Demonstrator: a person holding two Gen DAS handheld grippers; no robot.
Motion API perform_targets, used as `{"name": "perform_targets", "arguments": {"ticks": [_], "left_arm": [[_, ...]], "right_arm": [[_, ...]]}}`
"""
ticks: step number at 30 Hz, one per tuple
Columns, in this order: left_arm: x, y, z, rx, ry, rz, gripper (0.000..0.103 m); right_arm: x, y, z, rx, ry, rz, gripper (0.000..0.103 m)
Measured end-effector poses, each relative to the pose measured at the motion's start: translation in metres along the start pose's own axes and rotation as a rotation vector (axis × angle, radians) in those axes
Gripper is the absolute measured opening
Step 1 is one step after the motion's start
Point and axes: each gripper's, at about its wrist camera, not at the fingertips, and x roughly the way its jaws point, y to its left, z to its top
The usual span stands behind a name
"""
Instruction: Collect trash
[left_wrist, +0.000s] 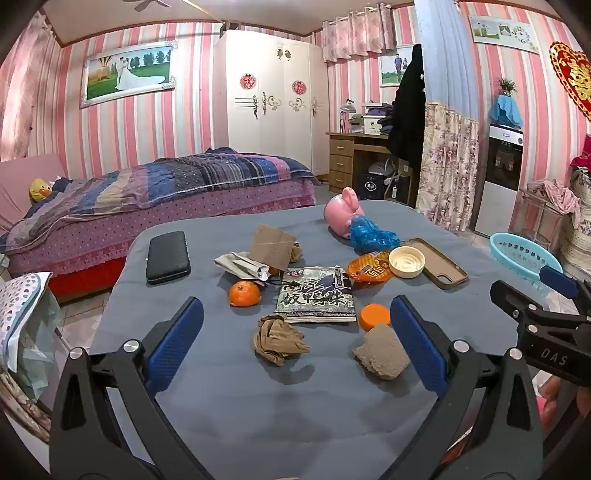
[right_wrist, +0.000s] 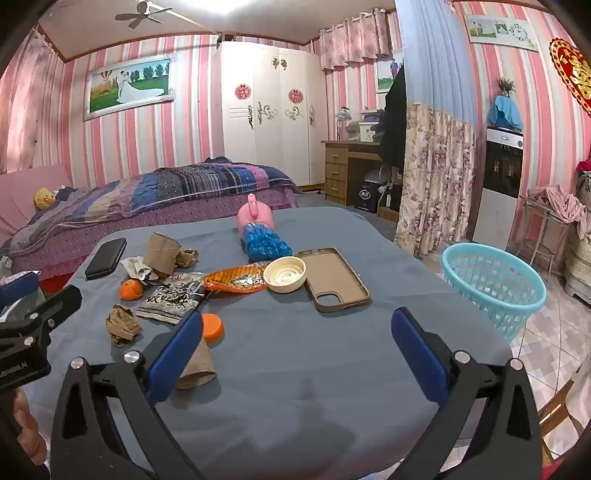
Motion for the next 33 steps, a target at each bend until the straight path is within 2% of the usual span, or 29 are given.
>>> {"name": "perform_targets", "arguments": {"ticks": [33], "left_arm": [[0.0074, 0.0030, -0.0015, -0.003, 0.005, -0.001, 0.098]], "right_arm": [[0.0007, -0.0017, -0.0037, 0.004, 0.008, -0.001, 0.099]]}}
